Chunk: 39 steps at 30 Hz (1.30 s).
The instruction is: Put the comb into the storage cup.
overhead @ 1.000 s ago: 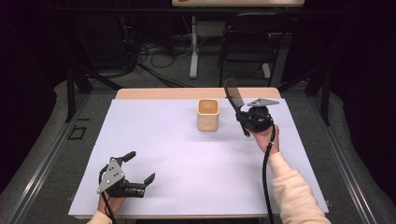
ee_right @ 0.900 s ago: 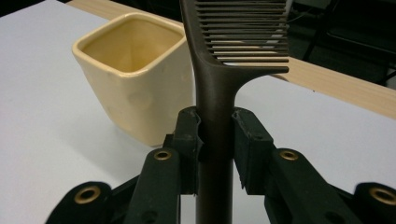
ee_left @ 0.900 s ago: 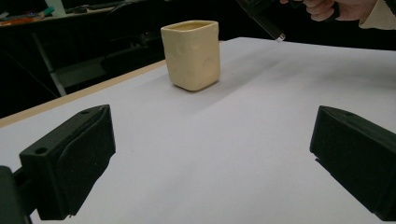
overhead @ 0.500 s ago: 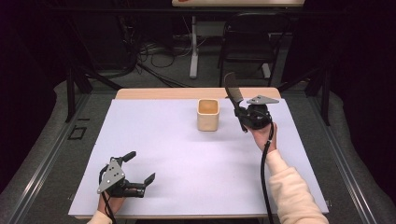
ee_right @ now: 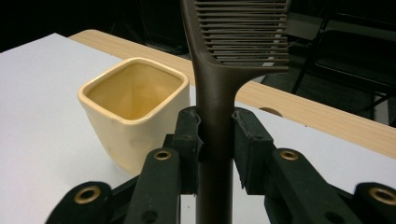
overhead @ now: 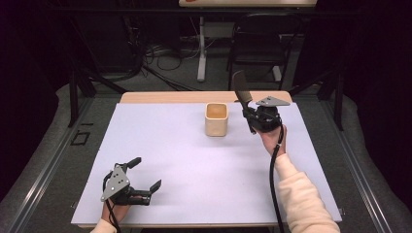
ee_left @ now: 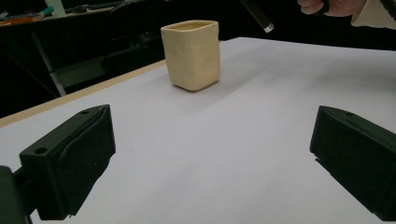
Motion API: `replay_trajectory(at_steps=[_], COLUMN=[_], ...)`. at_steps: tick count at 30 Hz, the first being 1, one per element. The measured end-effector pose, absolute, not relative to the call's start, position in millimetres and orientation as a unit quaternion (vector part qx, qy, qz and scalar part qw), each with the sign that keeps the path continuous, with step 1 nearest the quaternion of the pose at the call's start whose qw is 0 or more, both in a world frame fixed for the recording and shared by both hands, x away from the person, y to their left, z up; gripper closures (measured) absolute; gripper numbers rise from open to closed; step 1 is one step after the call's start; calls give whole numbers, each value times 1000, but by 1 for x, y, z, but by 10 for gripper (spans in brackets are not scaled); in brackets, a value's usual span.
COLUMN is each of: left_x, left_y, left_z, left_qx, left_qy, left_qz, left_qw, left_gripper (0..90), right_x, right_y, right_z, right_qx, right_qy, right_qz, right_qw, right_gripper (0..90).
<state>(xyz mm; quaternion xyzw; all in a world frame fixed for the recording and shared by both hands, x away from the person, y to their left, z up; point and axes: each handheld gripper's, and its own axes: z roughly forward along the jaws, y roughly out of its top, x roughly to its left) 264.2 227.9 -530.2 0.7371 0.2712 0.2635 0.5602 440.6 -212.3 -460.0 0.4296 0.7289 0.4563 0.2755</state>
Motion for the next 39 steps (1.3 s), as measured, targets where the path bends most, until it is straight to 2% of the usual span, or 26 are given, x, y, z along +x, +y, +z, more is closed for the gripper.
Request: replay_trajectory(at_steps=[39], left_x=[264], left_y=[228], left_z=[-530], left_qx=[738], left_qy=[270], left_qz=[264], left_qw=[560], left_gripper=[2], right_x=[452], right_y=[-198], right_z=[-438], right_qx=[415], right_qy=[733], right_qz=[462], right_qw=[279], right_gripper=[729])
